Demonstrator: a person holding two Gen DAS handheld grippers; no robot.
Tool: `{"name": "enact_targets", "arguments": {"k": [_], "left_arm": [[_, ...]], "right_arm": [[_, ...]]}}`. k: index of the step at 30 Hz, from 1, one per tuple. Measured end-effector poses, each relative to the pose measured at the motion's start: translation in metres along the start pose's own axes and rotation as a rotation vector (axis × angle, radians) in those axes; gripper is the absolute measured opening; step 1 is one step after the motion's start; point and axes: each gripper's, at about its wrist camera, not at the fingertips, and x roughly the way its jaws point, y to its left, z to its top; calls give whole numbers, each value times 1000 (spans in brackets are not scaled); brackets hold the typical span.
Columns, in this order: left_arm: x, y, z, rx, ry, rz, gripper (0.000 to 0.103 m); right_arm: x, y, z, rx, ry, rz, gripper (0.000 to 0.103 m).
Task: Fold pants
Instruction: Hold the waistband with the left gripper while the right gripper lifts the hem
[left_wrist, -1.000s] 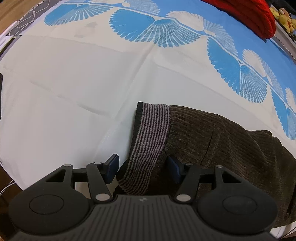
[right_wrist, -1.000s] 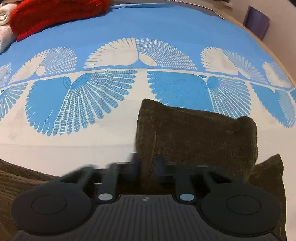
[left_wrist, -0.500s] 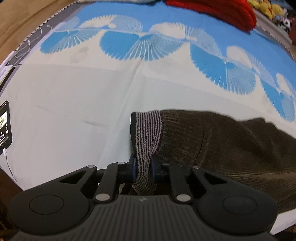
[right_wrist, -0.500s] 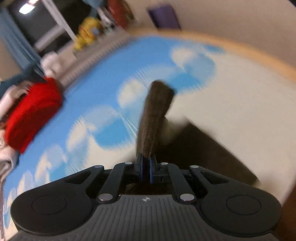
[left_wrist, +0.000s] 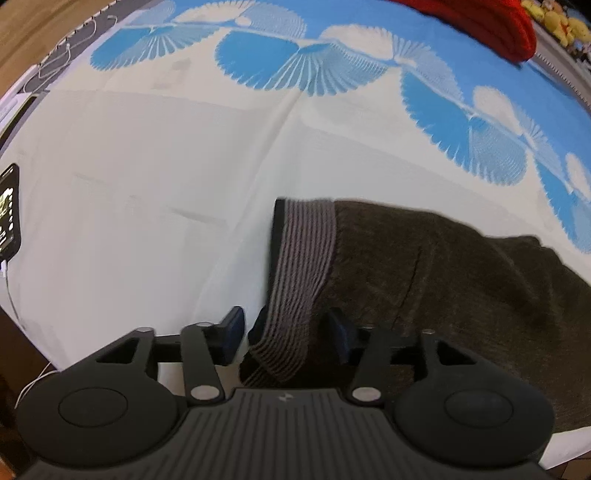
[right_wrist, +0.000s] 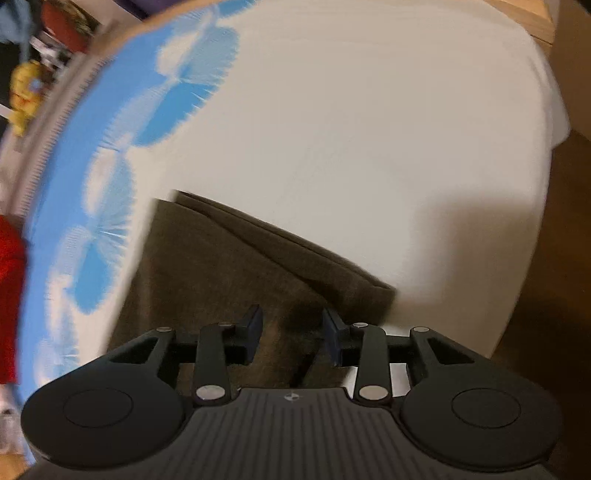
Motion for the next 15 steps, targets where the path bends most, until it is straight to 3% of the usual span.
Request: {"name": "enact_targets", "arguments": {"k": [5,6,7,8,9,11,13,15], "left_arm": [[7,-3,0,24,20,-10,55],[10,-4,0,34,26,-4,54],[12,-5,0,43,29,2,50],[13,-7,-1,54,30,9,46],[13,-9,-1,70,27,18,35],[10,-11,-1,80,5,17,26],[-7,-8,0,60,-73,-5,19],[-36,-1,-1,6,-198,-76,18]], "right_arm": [[6,11,-2,9,-16,-3,39],[6,15,-4,-10,-27,-5,35],[6,17,-6,-22,-36,-17,30],[4,14,-2,-32,-40,-28,17],[6,16,0,-39,-42,-37,15],[-3,18,0,-41,-74,-26,13],[-22,21,3,-52,-139,27,13],[-51,23,4,-23,-227,143,12]]}}
